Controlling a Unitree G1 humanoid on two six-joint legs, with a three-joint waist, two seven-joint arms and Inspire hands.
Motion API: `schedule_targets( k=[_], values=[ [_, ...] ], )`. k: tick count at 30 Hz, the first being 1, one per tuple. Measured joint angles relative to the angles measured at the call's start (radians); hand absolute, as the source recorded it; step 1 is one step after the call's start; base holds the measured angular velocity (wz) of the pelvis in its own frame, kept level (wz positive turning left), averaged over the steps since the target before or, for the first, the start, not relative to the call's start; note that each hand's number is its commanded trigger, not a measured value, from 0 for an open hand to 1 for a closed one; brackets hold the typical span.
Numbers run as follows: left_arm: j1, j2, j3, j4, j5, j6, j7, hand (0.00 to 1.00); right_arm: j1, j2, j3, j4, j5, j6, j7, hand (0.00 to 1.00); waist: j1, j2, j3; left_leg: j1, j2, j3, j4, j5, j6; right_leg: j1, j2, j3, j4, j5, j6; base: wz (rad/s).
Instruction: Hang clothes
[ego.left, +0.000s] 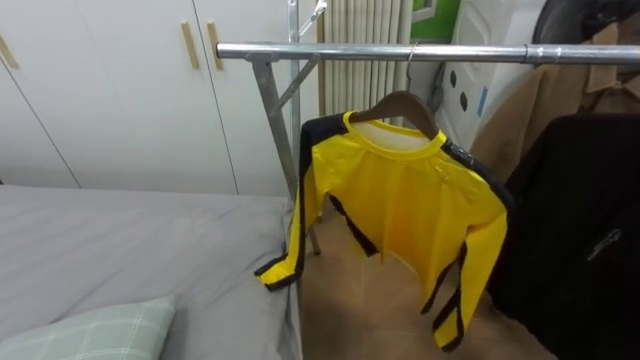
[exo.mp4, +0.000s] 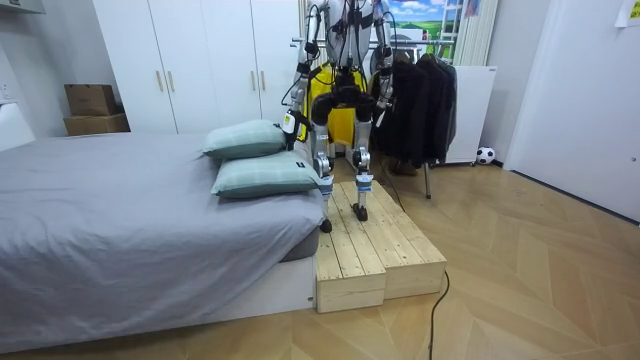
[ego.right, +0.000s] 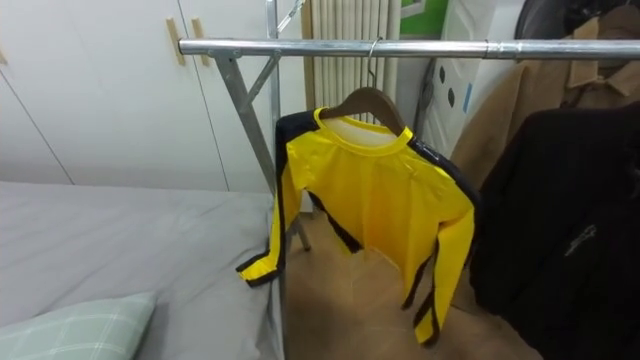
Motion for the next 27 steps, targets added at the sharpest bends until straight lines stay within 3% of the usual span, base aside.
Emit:
schedule_targets(
  k=[7,10,11,16,18,20,21,23,24,25,26,27],
  values=[
    [0.0,0.0,0.0,0.0,-0.002,0.0,0.0,0.0,-0.001,-0.004,0.011,-0.001,0.001,0.0,0.001,0.0,0.002,0.006,-0.0029,0.003,0.001,0.0,0.001,0.0,0.0,0.001,-0.001,-0.006,0.004,-0.001,-0.002,0.0],
    [-0.001,-0.001,-0.003,-0.001,-0.002,0.0,0.0,0.0,-0.005,-0.014,0.047,-0.002,0.008,0.001,0.001,0.0,0.009,0.017,0.003,0.0,0.003,-0.004,0.004,-0.001,-0.001,0.005,-0.002,-0.013,0.004,-0.003,-0.004,0.03],
    [-0.002,-0.002,-0.003,-0.002,-0.001,0.0,0.001,0.0,-0.006,-0.017,0.055,-0.003,0.008,0.001,0.0,0.0,0.01,0.011,0.0026,-0.004,0.003,-0.007,0.006,-0.001,-0.001,0.005,-0.003,-0.016,0.005,-0.004,-0.004,0.15],
    [-0.043,-0.001,-0.027,-0.014,-0.001,-0.005,0.006,0.0,-0.067,-0.041,0.093,-0.01,-0.081,0.001,0.0,0.0,0.027,0.027,0.0011,-0.099,0.002,-0.059,0.069,-0.005,-0.002,-0.064,-0.028,-0.071,0.076,-0.035,-0.016,0.26],
    [-0.054,-0.001,-0.041,-0.02,0.0,-0.014,-0.003,0.0,-0.091,-0.056,0.11,-0.01,-0.124,0.0,0.001,0.0,0.031,0.039,0.0043,-0.139,0.002,-0.091,0.095,-0.005,-0.003,-0.087,-0.036,-0.105,0.091,-0.042,-0.022,0.48],
    [-0.057,-0.01,-0.042,-0.031,0.0,-0.021,-0.018,0.0,-0.11,-0.074,0.119,-0.009,-0.143,0.002,0.001,0.0,0.056,0.056,0.0089,-0.172,0.004,-0.112,0.119,-0.002,-0.006,-0.094,-0.042,-0.128,0.1,-0.049,-0.028,0.45],
    [-0.064,-0.015,-0.038,-0.034,0.001,-0.025,-0.039,0.0,-0.117,-0.086,0.117,-0.009,-0.173,0.002,0.001,0.0,0.072,0.067,0.0113,-0.196,0.003,-0.12,0.128,0.009,-0.008,-0.099,-0.049,-0.153,0.109,-0.055,-0.034,0.68],
    [-0.071,-0.006,-0.038,-0.055,0.002,-0.037,-0.075,0.0,-0.13,-0.09,0.113,-0.009,-0.214,0.003,-0.002,0.0,0.083,0.072,0.0078,-0.244,0.001,-0.116,0.119,0.051,-0.008,-0.111,-0.063,-0.217,0.105,-0.059,-0.04,1.09],
    [-0.076,0.007,-0.037,-0.087,0.003,-0.038,-0.093,0.0,-0.139,-0.081,0.103,-0.01,-0.237,0.003,-0.003,0.0,0.084,0.067,0.0068,-0.272,0.0,-0.097,0.082,0.1,-0.007,-0.117,-0.076,-0.284,0.092,-0.062,-0.049,1.6],
    [-0.08,0.015,-0.033,-0.116,0.002,-0.042,-0.114,0.0,-0.147,-0.075,0.084,-0.011,-0.248,0.011,-0.003,0.0,0.084,0.058,0.0066,-0.293,0.004,-0.032,0.076,0.131,0.011,-0.121,-0.101,-0.358,0.077,-0.063,-0.061,1.71],
    [-0.082,0.013,-0.032,-0.119,0.003,-0.044,-0.127,0.0,-0.148,-0.076,0.072,-0.011,-0.251,0.018,-0.005,0.0,0.084,0.054,0.0098,-0.302,0.016,0.027,0.115,0.122,0.025,-0.116,-0.109,-0.392,0.076,-0.066,-0.064,1.77],
    [-0.082,0.008,-0.032,-0.12,0.004,-0.042,-0.146,0.0,-0.146,-0.081,0.058,-0.009,-0.254,0.028,-0.017,0.0,0.084,0.061,0.0076,-0.302,0.037,0.126,0.197,0.082,0.051,-0.087,-0.117,-0.468,0.069,-0.075,-0.067,1.85]
  ],
)
